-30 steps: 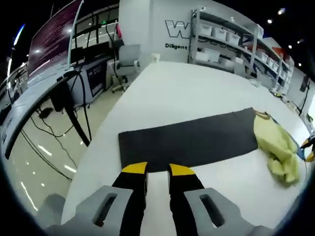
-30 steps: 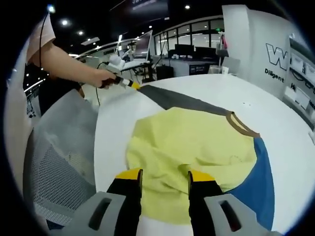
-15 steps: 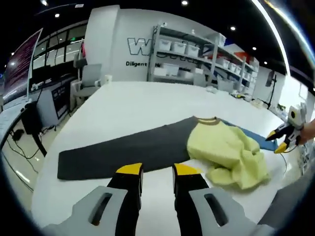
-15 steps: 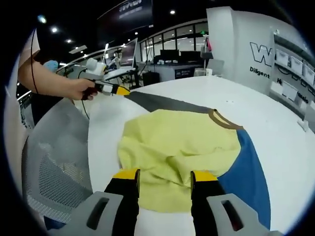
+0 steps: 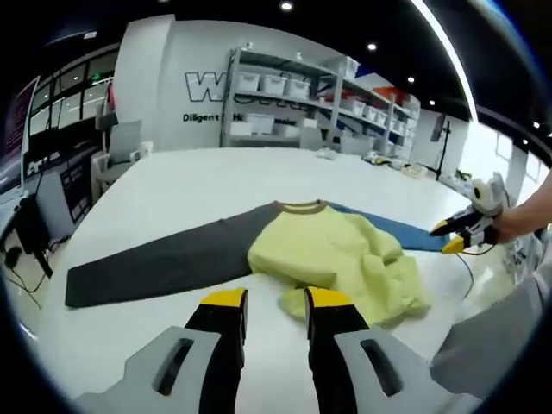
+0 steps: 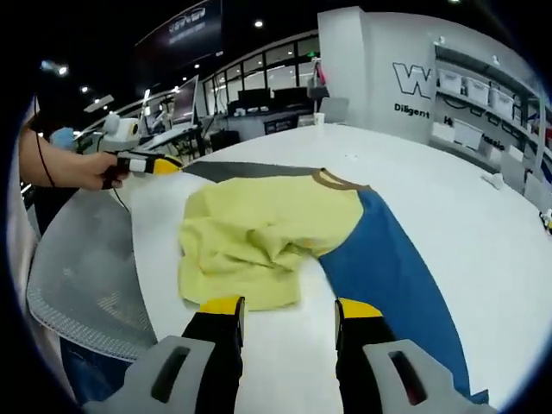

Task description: Fold the garment on the visible template until the final outline fits inside the template.

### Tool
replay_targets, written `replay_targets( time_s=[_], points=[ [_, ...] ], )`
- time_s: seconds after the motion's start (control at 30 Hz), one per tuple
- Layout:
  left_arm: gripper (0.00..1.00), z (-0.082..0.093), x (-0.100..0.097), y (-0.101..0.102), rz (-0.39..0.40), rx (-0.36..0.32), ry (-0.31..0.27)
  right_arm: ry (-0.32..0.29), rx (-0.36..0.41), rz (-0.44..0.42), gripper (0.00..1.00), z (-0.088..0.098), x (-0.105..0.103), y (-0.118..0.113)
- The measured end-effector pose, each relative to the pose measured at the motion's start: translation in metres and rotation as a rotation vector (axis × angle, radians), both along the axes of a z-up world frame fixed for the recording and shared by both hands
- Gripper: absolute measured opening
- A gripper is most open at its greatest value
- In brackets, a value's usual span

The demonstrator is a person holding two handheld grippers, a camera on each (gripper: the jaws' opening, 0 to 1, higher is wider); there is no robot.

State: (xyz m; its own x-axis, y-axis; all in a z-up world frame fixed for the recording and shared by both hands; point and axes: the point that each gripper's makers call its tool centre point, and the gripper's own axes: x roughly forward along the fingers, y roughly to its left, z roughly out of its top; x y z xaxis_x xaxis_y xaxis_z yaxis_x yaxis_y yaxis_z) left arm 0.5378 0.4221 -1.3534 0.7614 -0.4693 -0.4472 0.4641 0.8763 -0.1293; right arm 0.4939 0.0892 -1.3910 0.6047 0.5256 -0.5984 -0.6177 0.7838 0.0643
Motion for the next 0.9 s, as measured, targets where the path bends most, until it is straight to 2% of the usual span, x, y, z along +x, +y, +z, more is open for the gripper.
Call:
replay_targets(
  time_s=[0.23,0.37,0.73,0.9],
  points=[
    [0.27,0.008,-0.020,-0.013,-0.047,-0.009,-0.012,-0.008,0.020,-0.124,0.37,0.002,-0.006,-0.034],
    [0.29,0.011,-0.030,-0.018,-0.076,-0.001,-0.027,-0.020,0.026,-0.154,0.37,0.005,-0.008,-0.040],
    [0.31,0.014,-0.056,-0.025,-0.125,-0.012,-0.050,-0.047,0.040,-0.215,0.37,0.018,-0.010,-0.034],
    [0.34,0.029,-0.055,-0.029,-0.139,-0.032,-0.087,-0.064,0.060,-0.247,0.37,0.026,-0.013,-0.029]
  ],
)
